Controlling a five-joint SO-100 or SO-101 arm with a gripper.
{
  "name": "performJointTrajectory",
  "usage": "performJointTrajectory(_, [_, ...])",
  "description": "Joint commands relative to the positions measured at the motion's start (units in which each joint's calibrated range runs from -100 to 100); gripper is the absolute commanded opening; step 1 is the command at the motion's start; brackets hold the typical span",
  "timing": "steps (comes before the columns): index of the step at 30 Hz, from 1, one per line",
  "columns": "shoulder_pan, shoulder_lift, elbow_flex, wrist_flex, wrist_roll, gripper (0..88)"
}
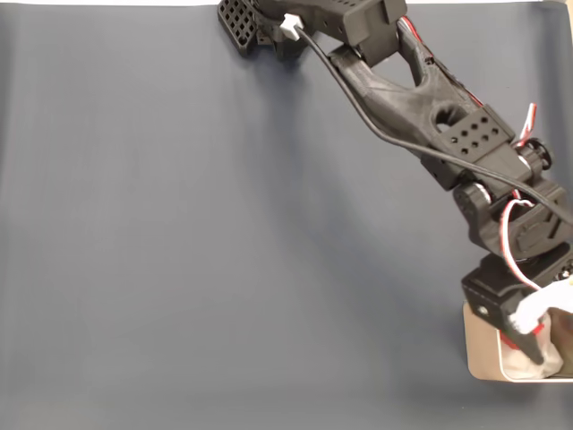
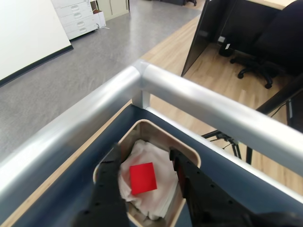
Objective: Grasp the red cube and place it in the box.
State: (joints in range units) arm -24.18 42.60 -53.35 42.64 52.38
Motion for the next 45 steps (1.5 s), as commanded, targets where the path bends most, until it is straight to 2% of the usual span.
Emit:
performJointTrajectory(1, [4.8, -10.2, 3.3, -2.1, -0.8, 0.0])
performJointTrajectory(10, [19.2, -27.3, 26.9, -11.9, -0.3, 0.0])
performJointTrajectory(15, [24.0, -41.5, 45.5, -18.0, -1.2, 0.0])
performJointTrajectory(33, [21.6, -101.4, 127.3, -25.3, -1.4, 0.0])
performJointTrajectory(38, [21.5, -118.5, 144.7, -20.0, -1.6, 0.0])
performJointTrajectory(41, [22.3, -130.5, 152.8, -12.1, -1.6, 0.0])
performJointTrajectory(45, [22.3, -138.1, 153.2, 4.8, -2.9, 0.0])
